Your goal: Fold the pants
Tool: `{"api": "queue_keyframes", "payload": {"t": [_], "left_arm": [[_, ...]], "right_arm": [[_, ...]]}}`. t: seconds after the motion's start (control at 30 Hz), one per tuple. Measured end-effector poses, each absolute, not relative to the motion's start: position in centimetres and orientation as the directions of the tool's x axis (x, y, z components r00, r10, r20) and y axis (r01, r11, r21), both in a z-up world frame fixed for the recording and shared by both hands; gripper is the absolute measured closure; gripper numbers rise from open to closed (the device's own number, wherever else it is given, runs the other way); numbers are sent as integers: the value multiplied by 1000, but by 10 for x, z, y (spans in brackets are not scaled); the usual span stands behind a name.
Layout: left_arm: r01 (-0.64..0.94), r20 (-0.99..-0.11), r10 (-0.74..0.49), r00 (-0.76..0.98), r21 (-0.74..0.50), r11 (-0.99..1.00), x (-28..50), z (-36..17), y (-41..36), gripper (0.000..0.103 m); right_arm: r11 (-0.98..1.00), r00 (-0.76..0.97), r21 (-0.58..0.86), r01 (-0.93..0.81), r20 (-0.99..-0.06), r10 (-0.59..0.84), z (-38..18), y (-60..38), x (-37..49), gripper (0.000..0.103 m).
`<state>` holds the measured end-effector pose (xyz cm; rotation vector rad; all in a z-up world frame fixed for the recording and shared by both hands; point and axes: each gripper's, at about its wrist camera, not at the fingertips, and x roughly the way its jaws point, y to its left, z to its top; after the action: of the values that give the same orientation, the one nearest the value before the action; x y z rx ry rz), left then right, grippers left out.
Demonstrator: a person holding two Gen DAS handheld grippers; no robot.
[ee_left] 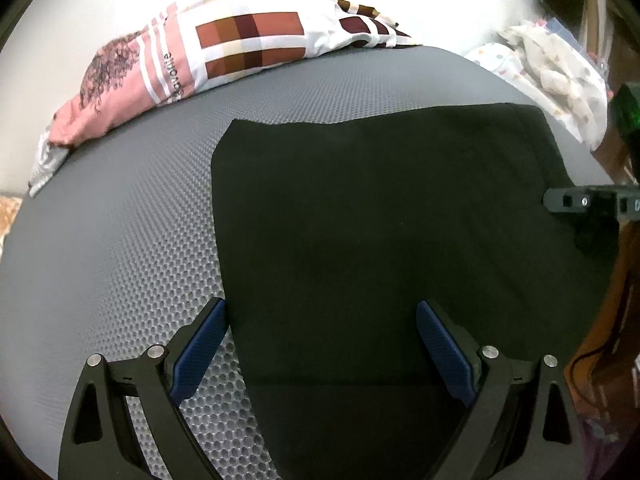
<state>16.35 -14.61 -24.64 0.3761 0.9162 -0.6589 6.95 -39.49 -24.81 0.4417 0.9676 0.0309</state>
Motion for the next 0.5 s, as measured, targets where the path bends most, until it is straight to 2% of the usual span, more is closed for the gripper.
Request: {"api": "queue_keyframes", "payload": {"t": [0.1, 0.17, 0.5], "left_arm": [[658, -826, -369, 426, 3, 753, 165, -247, -145, 8], [658, -822, -366, 436, 14, 753, 163, -247, -145, 8], [654, -820, -345, 456, 46, 755, 160, -246, -149, 8]], "right_arm": [[931, 574, 327, 165, -799, 179, -247, -389, 69, 65], [957, 570, 249, 151, -813, 122, -242, -378, 69, 66], [990, 533, 41, 137, -845, -38, -231, -354, 72, 67]]}}
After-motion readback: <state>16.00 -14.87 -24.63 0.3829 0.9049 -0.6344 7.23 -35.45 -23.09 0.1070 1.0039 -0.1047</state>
